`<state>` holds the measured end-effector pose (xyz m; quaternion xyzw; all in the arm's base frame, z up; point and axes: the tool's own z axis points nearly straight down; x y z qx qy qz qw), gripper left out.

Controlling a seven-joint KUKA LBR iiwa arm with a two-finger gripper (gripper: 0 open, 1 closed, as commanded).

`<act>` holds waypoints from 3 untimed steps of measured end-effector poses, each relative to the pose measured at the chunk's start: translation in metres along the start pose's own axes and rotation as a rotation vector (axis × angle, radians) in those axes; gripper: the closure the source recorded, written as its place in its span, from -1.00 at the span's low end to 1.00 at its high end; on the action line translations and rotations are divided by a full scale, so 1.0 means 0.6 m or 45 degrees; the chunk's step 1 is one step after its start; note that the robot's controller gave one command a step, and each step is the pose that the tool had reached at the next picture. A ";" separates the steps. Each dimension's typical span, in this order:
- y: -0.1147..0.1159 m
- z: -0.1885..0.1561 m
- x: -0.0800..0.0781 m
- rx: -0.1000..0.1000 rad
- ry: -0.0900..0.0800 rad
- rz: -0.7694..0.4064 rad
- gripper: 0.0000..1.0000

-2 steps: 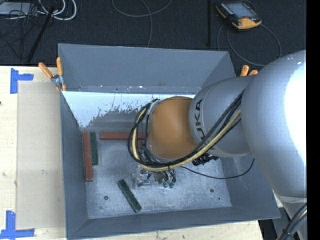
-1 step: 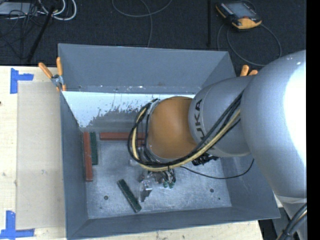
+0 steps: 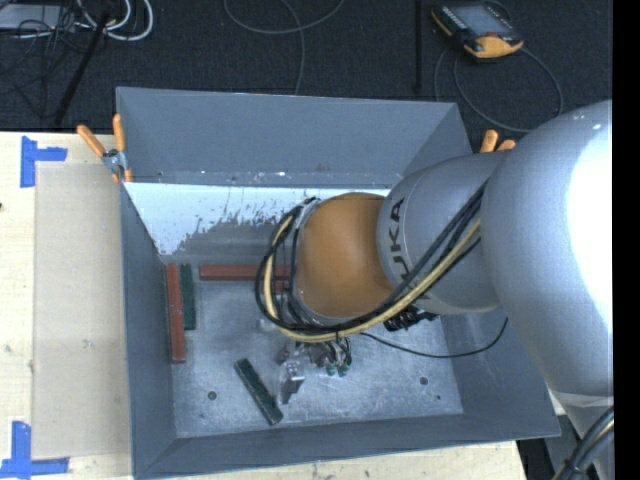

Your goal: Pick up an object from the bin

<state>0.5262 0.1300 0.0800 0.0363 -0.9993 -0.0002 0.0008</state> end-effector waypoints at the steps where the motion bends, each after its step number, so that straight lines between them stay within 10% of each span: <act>1: 0.075 0.008 0.029 -0.004 -0.021 -0.456 1.00; 2: 0.072 0.012 0.036 0.000 0.001 -0.456 -1.00; 3: 0.072 0.012 0.035 0.000 0.000 -0.455 -1.00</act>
Offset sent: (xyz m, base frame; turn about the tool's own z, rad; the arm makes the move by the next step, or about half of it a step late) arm 0.0000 0.0000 0.0000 0.0000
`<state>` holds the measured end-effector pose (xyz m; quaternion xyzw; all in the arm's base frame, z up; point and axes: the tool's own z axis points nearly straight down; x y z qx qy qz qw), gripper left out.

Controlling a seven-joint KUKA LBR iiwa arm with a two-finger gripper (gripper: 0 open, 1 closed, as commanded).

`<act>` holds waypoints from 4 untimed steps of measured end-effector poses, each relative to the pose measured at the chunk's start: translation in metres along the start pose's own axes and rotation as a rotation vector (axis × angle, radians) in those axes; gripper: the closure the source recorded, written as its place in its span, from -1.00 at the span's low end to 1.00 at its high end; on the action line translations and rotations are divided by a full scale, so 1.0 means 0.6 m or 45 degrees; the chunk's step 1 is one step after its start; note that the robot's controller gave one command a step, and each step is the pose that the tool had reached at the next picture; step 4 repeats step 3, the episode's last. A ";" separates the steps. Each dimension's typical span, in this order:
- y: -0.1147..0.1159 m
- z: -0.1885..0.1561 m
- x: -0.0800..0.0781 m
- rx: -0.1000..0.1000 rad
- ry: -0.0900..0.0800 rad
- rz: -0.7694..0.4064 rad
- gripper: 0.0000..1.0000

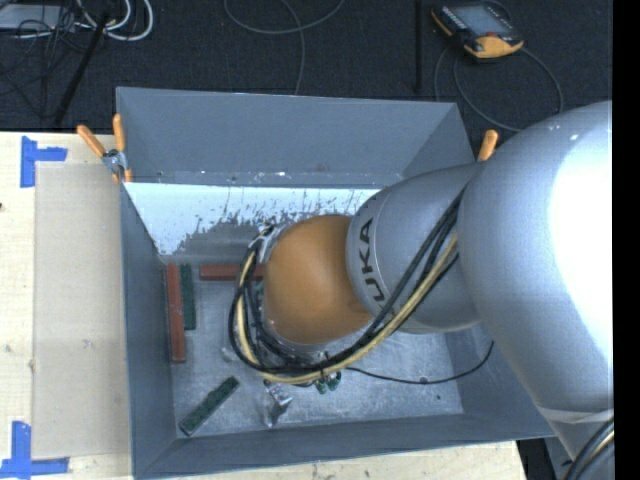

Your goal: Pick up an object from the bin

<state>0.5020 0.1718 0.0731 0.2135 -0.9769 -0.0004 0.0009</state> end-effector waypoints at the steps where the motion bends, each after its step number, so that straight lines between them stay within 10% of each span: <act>1: 0.087 -0.001 -0.079 0.008 -0.008 -0.180 1.00; 2: 0.086 -0.001 -0.079 0.008 -0.008 -0.179 1.00; 3: 0.047 -0.255 -0.055 0.001 -0.005 -0.292 1.00; 4: 0.047 -0.255 -0.055 0.001 -0.005 -0.292 1.00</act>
Offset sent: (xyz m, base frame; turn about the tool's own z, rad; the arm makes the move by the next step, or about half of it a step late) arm 0.0000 0.0000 0.0000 0.0000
